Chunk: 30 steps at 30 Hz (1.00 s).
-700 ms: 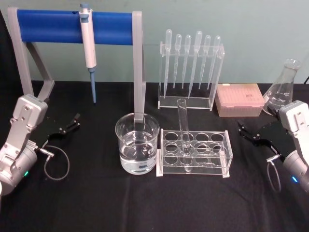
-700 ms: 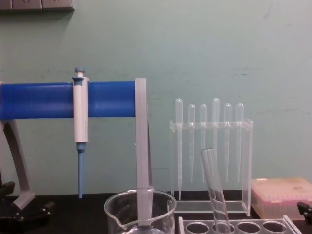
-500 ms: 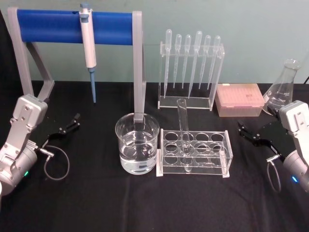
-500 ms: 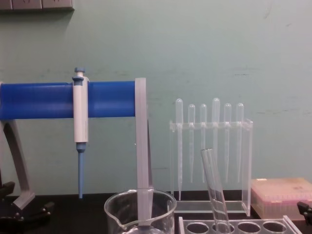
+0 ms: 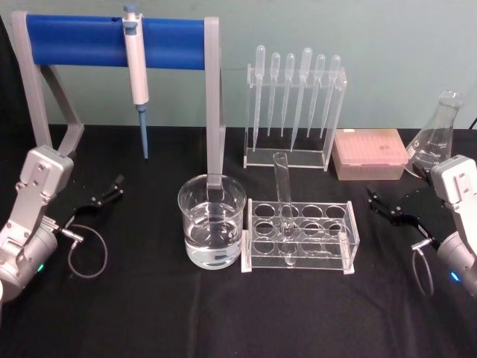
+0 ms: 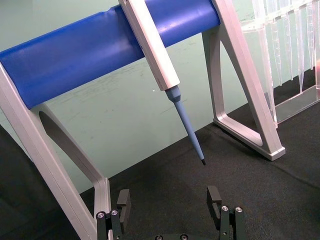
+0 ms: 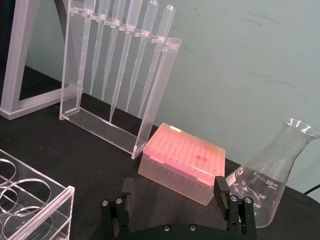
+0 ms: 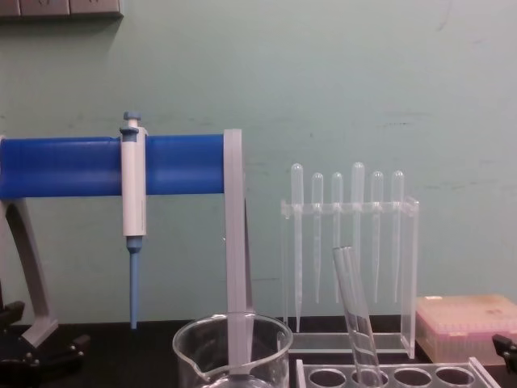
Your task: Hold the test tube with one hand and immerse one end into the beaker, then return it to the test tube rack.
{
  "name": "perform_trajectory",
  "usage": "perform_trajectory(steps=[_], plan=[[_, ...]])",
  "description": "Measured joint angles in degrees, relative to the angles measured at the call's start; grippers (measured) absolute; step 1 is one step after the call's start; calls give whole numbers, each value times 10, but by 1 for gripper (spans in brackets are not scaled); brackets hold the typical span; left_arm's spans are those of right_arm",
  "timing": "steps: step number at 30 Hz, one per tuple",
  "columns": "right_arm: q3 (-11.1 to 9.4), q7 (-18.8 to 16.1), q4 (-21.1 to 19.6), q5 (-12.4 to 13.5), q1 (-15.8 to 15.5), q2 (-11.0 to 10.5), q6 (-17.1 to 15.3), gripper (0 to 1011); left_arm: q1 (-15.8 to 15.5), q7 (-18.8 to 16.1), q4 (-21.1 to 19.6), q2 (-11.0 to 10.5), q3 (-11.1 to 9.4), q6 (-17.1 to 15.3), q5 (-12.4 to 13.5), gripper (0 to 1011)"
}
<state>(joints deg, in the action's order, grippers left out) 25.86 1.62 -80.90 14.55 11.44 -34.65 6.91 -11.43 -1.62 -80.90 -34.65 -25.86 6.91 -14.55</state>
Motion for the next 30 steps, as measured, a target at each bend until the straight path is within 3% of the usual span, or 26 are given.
perform_trajectory(steps=[11, 15, 21, 24, 25, 30], plan=[[-2, 0, -3, -1, -3, -1, 0, 1004, 0, 0, 0, 0, 0, 0, 0, 1000], [-15, 15, -47, -10, -37, -13, 1, 1004, 0, 0, 0, 0, 0, 0, 0, 1000], [-37, 35, -155, -21, -109, -47, -16, 1004, 0, 0, 0, 0, 0, 0, 0, 1000], [-48, 26, -202, -3, -137, -59, -27, 1004, 0, 0, 0, 0, 0, 0, 0, 1000], [-51, 9, -221, 14, -145, -62, -32, 1004, 0, 0, 0, 0, 0, 0, 0, 1000], [-46, -66, -238, 79, -140, -57, -52, 1004, 0, 0, 0, 0, 0, 0, 0, 1000]])
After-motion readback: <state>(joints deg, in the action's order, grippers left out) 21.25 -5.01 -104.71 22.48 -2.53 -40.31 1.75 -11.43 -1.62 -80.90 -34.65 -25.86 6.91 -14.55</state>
